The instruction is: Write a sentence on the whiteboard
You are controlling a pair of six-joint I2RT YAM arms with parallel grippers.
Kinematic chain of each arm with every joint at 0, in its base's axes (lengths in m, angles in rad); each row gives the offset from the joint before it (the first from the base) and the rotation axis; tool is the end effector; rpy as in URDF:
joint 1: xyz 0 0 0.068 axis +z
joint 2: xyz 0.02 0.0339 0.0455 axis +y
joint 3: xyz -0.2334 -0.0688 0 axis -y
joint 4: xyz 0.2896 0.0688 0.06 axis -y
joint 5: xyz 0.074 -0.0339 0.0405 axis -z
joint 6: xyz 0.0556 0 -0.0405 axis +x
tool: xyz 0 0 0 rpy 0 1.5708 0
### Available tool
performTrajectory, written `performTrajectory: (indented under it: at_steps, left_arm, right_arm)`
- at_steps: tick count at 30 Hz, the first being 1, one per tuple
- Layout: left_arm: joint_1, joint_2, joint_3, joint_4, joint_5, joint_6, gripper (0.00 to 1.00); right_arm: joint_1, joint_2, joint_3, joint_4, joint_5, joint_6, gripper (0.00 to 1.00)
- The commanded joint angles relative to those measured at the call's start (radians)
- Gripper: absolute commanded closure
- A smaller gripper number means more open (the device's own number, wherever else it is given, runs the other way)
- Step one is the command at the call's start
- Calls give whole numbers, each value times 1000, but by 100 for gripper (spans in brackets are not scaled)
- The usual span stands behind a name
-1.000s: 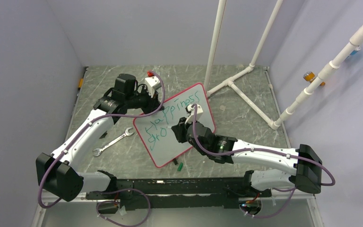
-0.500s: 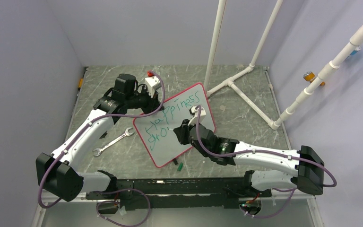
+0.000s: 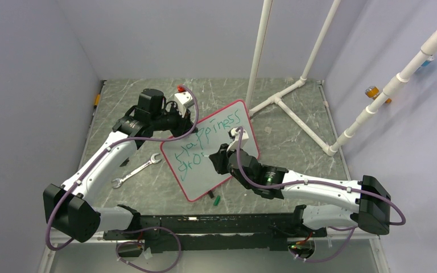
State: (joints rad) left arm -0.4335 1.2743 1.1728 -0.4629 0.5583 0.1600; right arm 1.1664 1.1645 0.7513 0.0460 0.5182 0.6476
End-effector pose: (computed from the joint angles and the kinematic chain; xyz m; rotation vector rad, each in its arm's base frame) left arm 0.3038 -0.1731 0.3023 0.9330 1.9156 -0.7556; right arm 0.1556 0.2937 0.2227 -0.1550 1.9495 0.7266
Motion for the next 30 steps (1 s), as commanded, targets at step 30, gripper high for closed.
performTrajectory:
  at_steps: [30]
  left_arm:
    - [-2,-20,25,37,-37,55,100]
  right_arm:
    - [-38,-45,-25,-32,8,69,100]
